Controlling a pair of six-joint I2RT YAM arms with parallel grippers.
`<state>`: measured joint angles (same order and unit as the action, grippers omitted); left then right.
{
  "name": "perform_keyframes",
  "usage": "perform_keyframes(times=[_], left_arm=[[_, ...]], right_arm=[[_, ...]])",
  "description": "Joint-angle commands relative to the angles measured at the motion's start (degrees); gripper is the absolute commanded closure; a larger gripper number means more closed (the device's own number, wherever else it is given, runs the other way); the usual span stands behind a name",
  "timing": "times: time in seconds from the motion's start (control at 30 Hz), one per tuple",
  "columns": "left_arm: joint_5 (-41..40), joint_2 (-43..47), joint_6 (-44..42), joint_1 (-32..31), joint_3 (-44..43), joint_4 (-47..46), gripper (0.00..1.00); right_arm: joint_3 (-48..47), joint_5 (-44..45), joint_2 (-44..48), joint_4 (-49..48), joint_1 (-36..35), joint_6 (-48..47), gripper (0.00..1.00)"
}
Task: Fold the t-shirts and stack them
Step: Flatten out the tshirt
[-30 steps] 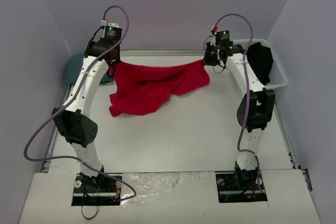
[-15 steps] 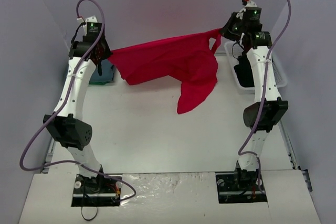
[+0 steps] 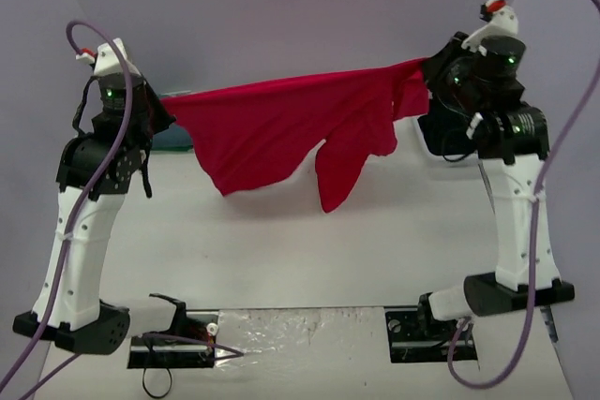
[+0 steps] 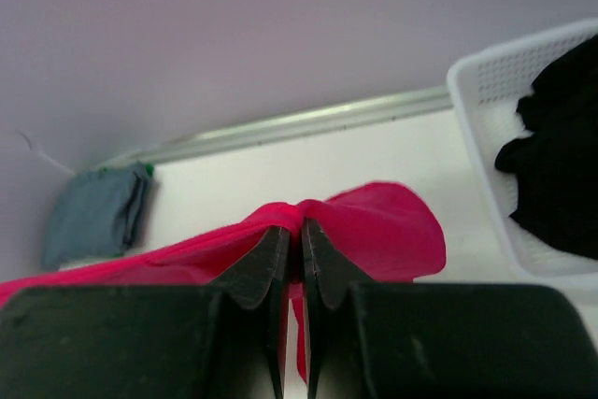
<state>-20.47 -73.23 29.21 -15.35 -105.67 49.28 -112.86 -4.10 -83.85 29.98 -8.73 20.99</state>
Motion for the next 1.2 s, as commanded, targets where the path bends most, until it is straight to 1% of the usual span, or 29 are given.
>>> perform_keyframes(times=[0.0, 0.03, 0.1, 0.2, 0.37, 0.53, 0.67, 0.73, 0.77, 0.83, 0.9, 0.93, 1.0, 1.07, 1.1, 1.13, 1.17], left_arm=[[-4.8, 3.4, -0.9, -1.6, 1.3, -5.2, 0.98], [-5.5, 3.1, -1.3, -1.8, 0.5, -5.0, 0.98], [-6.7, 1.8, -2.3, -1.9, -1.6, -4.4, 0.98], [-7.0, -0.4, -3.5, -1.9, -2.5, -4.9, 0.98], [-6.7, -5.5, -4.8, -2.0, -4.6, -5.9, 0.98], [-6.5, -10.6, -7.0, -2.3, -6.0, -6.5, 0.98], [-5.5, -17.4, -6.9, -2.1, -8.0, -5.3, 0.98], [-4.8, -19.5, -6.6, -1.9, -9.7, -4.7, 0.98], [-4.5, -21.2, -7.0, -1.9, -12.2, -4.7, 0.98], [-4.6, -22.5, -7.6, -1.9, -15.5, -4.8, 0.98], [-4.7, -23.4, -7.9, -1.9, -20.3, -5.0, 0.98], [-4.4, -23.3, -7.8, -1.9, -21.3, -5.2, 0.98], [-3.4, -21.7, -7.3, -2.0, -22.3, -5.3, 0.98], [-2.9, -18.7, -7.2, -2.7, -21.1, -5.6, 0.98], [-3.0, -17.5, -7.3, -3.1, -20.0, -5.8, 0.98], [-3.6, -16.1, -7.8, -3.8, -17.5, -5.9, 0.98], [-3.8, -14.8, -8.0, -4.0, -16.0, -6.3, 0.98]], right_arm=[[1.1, 11.1, 5.2, -3.5, 1.2, -0.2, 1.00], [1.2, 13.0, 6.3, -4.0, 1.2, -0.2, 1.00], [1.8, 14.2, 7.0, -5.0, 1.2, -0.6, 1.00], [2.6, 15.2, 6.1, -6.2, 1.2, -1.3, 1.00], [4.2, 14.6, 1.9, -8.2, 1.2, -1.2, 1.00], [3.8, 13.2, -4.5, -10.4, 1.5, -1.9, 1.00], [0.5, 11.1, -10.6, -10.8, 2.1, -2.8, 1.00], [-3.1, 10.2, -14.0, -10.9, 2.1, -2.6, 1.00], [-6.5, 9.4, -16.1, -11.0, 2.4, -2.4, 1.00], [-9.9, 7.5, -17.8, -10.9, 2.7, -1.7, 1.00], [-13.2, 6.4, -19.5, -11.0, 2.8, -0.3, 1.00], [-16.0, 5.1, -19.7, -11.2, 2.8, 0.0, 1.00], [-17.7, 4.7, -18.6, -11.9, 2.8, 0.6, 1.00], [-17.0, 4.7, -16.8, -12.1, 2.8, 0.7, 1.00], [-16.3, 4.6, -14.3, -12.0, 2.6, 0.5, 1.00], [-15.0, 4.7, -12.8, -12.1, 2.4, -0.2, 1.00], [-11.8, 5.0, -11.3, -12.1, 2.1, -0.6, 1.00]])
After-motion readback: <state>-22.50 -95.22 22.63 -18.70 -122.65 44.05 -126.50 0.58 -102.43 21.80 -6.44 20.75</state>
